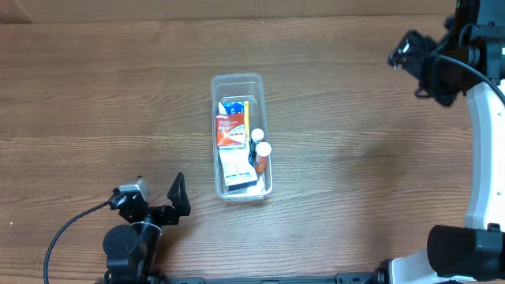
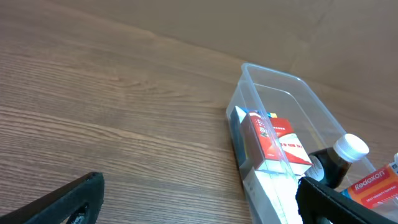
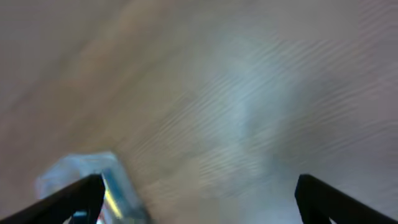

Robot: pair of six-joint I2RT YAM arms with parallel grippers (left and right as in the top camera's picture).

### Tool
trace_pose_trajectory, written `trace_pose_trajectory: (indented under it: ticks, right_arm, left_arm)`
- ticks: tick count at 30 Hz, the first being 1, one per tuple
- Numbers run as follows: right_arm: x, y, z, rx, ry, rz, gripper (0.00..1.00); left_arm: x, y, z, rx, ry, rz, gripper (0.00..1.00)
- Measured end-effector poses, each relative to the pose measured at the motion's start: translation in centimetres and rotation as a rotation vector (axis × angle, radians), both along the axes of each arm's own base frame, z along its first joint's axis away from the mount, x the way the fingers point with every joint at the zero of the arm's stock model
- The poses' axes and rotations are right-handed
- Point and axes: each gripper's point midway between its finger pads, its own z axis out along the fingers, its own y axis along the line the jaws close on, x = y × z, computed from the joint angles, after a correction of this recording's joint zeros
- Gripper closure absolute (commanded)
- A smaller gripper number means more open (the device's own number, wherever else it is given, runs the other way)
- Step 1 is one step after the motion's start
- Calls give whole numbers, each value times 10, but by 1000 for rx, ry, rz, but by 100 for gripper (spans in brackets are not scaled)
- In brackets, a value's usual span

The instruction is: Pack container

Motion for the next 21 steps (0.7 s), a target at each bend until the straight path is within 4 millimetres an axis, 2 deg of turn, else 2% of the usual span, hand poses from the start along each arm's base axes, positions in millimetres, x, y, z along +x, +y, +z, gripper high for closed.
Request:
trace_pose_trajectory:
  ticks: [2, 5, 9, 11, 14, 17, 19, 21]
  right_arm:
    - [-5, -3, -3, -17, 25, -10, 0]
    - [14, -8, 7, -51, -63, 3, 0]
    - [42, -1, 36, -100, -253, 136, 0]
    - [44, 9, 53, -127, -343, 223, 0]
    - [30, 20, 78, -174, -456, 308, 0]
    - [7, 24, 106, -243, -610, 345, 0]
    - [-11, 24, 119, -286, -694, 344, 0]
    - [-34, 24, 121, -324, -760, 340, 0]
  left_arm:
    - [0, 0, 0, 0, 0, 0, 0]
    - [0, 0, 0, 0, -2, 0, 0]
    - [0, 0, 0, 0, -1, 0, 0]
    - [0, 0, 0, 0, -1, 0, 0]
    - [0, 0, 0, 0, -2, 0, 0]
    - [0, 0, 0, 0, -2, 0, 0]
    - [0, 0, 0, 0, -3, 0, 0]
    - [0, 0, 0, 0, -4, 0, 0]
